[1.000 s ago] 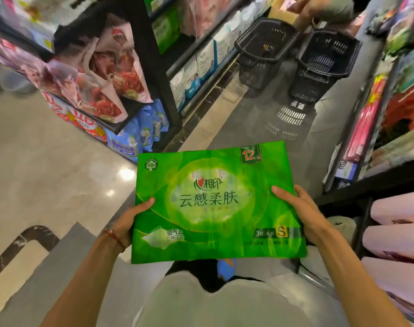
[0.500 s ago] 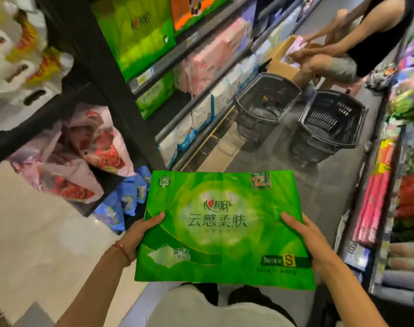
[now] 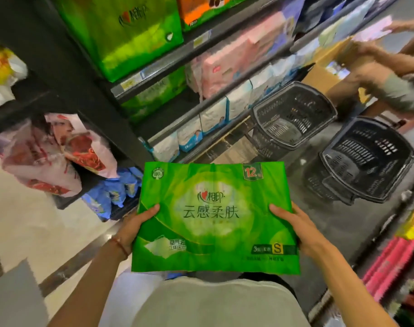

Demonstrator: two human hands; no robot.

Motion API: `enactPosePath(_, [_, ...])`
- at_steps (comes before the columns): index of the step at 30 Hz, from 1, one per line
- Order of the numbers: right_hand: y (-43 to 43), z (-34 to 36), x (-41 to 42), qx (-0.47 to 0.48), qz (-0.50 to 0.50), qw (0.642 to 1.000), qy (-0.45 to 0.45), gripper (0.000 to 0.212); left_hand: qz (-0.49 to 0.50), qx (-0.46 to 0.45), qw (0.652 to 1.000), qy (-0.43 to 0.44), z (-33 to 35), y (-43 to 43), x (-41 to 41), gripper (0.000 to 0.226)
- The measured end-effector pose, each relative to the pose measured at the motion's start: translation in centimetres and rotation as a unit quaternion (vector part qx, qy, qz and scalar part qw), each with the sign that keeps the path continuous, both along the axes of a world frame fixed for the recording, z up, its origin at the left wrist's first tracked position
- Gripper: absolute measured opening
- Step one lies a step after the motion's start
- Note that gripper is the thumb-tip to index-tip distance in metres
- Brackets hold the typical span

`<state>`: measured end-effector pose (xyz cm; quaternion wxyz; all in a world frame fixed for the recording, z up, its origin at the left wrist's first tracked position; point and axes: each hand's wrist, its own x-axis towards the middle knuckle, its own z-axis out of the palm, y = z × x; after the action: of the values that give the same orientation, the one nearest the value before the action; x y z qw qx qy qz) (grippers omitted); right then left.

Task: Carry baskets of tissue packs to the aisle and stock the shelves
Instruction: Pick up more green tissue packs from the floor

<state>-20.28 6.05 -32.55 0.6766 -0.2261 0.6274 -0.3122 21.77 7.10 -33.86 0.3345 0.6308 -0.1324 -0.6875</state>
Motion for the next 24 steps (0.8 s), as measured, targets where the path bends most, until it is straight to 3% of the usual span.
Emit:
enactPosePath(1, [-1.4, 0.0, -1.3, 0.003, 0.022, 1.000, 0.001, 0.102, 0.021, 0.004, 1.000, 0.003, 0.1, 0.3, -1.4, 0.055])
enactPosePath(3, [-4.2, 0.2, -3.6, 0.002, 0.063, 0.998, 0.000, 0.095, 0.059, 0.013, 0.998, 0.005, 0.6, 1.1, -4.3, 0.051])
enactPosePath(7, [-10.0, 0.0, -6.1, 0.009, 0.154, 0.988, 0.010, 0.071, 0.150, 0.022, 0.988, -0.005, 0.5, 3.1, -8.8, 0.084])
enactPosePath(8, [-11.2, -0.1, -6.2, 0.010, 0.168, 0.986, 0.010, 0.070, 0.172, 0.020, 0.985, 0.002, 0.4, 3.3, -9.5, 0.082])
enactPosePath(11, [-14.8, -0.8, -5.7, 0.009, 0.218, 0.976, 0.026, 0.095, 0.228, 0.030, 0.973, 0.021, 0.2, 2.3, -10.6, 0.050])
enactPosePath(13, [-17.3, -1.4, -5.0, 0.004, 0.237, 0.971, 0.030, 0.108, 0.235, 0.036, 0.971, 0.016, 0.0, 0.9, -10.5, 0.044])
enactPosePath(16, [-21.0, -2.2, -3.6, 0.006, 0.247, 0.968, 0.038, 0.111, 0.249, 0.038, 0.968, 0.017, -1.9, -1.9, -9.6, 0.049])
enactPosePath(20, [-25.4, -3.3, -2.0, 0.003, 0.247, 0.968, 0.051, 0.089, 0.251, 0.015, 0.966, -0.058, -4.4, -6.3, -8.4, 0.072])
enactPosePath(24, [-29.2, -5.0, -1.3, 0.010, 0.272, 0.960, 0.063, 0.072, 0.273, 0.025, 0.957, -0.098, -6.1, -9.5, -8.0, 0.070])
